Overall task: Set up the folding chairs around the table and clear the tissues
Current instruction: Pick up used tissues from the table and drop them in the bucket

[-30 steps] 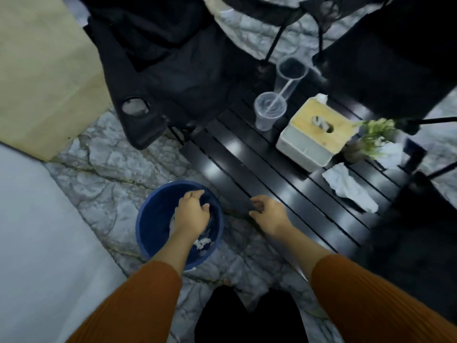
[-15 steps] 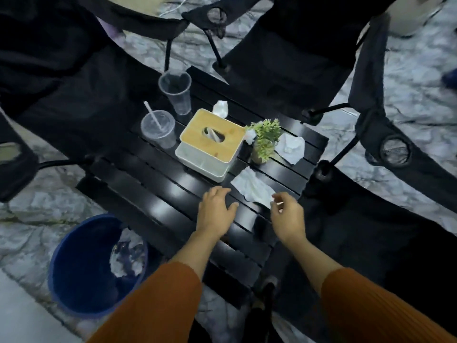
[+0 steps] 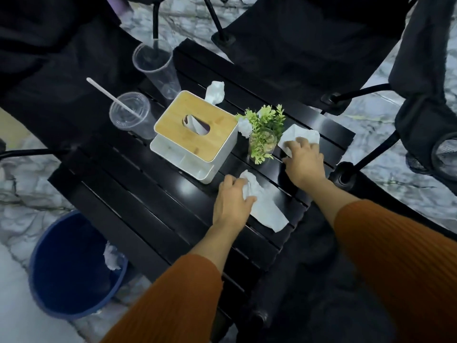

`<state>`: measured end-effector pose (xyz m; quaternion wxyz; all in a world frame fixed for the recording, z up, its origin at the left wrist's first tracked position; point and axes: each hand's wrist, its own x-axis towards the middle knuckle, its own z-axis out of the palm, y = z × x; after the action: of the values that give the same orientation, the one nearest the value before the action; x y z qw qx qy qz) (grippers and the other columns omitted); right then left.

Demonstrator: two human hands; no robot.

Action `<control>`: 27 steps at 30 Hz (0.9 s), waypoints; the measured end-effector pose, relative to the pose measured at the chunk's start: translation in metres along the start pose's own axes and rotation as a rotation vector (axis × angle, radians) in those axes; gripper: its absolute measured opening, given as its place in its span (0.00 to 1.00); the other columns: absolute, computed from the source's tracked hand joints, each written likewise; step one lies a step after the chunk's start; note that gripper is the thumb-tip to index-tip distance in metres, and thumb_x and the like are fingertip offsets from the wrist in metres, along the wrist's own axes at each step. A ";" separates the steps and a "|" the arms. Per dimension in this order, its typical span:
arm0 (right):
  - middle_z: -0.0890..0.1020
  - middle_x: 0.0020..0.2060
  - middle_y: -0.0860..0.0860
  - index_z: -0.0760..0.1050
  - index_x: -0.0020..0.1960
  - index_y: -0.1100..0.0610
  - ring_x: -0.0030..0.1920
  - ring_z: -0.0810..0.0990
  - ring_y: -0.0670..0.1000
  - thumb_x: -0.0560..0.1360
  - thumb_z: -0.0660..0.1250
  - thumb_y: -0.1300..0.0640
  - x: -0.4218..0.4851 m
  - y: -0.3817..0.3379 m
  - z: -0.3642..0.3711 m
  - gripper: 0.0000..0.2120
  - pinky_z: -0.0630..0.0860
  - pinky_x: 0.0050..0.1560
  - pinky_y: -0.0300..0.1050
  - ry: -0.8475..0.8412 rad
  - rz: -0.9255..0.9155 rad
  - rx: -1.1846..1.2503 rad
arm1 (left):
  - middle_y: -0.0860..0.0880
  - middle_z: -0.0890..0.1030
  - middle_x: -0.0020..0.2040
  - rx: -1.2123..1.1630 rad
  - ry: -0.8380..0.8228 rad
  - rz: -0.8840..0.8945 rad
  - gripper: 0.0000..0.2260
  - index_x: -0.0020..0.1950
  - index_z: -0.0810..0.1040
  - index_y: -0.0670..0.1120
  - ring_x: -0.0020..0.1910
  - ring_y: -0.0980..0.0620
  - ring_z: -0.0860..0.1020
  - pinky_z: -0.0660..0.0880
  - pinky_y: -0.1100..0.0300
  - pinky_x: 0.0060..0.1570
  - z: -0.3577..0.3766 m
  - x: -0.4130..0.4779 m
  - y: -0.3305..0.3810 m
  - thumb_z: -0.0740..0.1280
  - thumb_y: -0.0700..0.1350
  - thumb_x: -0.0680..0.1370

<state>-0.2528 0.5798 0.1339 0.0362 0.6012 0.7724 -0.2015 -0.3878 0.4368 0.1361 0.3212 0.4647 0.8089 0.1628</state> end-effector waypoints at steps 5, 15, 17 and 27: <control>0.76 0.53 0.64 0.78 0.50 0.67 0.52 0.76 0.65 0.71 0.58 0.72 -0.008 -0.003 -0.003 0.13 0.73 0.47 0.50 -0.009 0.042 0.174 | 0.47 0.79 0.52 -0.210 0.042 -0.087 0.11 0.57 0.82 0.45 0.49 0.47 0.80 0.78 0.54 0.54 -0.002 -0.012 -0.003 0.67 0.40 0.76; 0.82 0.51 0.59 0.81 0.51 0.64 0.51 0.80 0.59 0.75 0.64 0.66 -0.132 -0.094 0.007 0.09 0.76 0.54 0.47 -0.065 -0.105 0.340 | 0.49 0.81 0.47 -0.411 0.260 -0.233 0.06 0.49 0.84 0.47 0.42 0.53 0.78 0.77 0.59 0.48 -0.077 -0.077 -0.066 0.70 0.41 0.74; 0.82 0.50 0.58 0.82 0.51 0.63 0.50 0.81 0.57 0.75 0.65 0.66 -0.154 -0.129 0.015 0.08 0.77 0.53 0.47 -0.104 -0.136 0.381 | 0.50 0.82 0.47 -0.398 0.322 -0.268 0.05 0.48 0.84 0.48 0.43 0.50 0.80 0.78 0.56 0.47 -0.100 -0.095 -0.097 0.71 0.43 0.73; 0.83 0.49 0.54 0.82 0.49 0.61 0.46 0.78 0.47 0.74 0.66 0.65 -0.237 -0.353 0.107 0.07 0.70 0.47 0.32 -0.328 -0.334 0.484 | 0.42 0.81 0.50 -0.355 0.587 -0.559 0.08 0.53 0.82 0.39 0.48 0.43 0.80 0.77 0.55 0.47 -0.219 -0.189 -0.316 0.69 0.39 0.76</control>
<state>-0.5403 0.2562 0.2012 -0.0172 0.4172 0.7738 -0.4763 -0.6706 0.1197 0.1900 0.1842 0.0995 0.9200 0.3314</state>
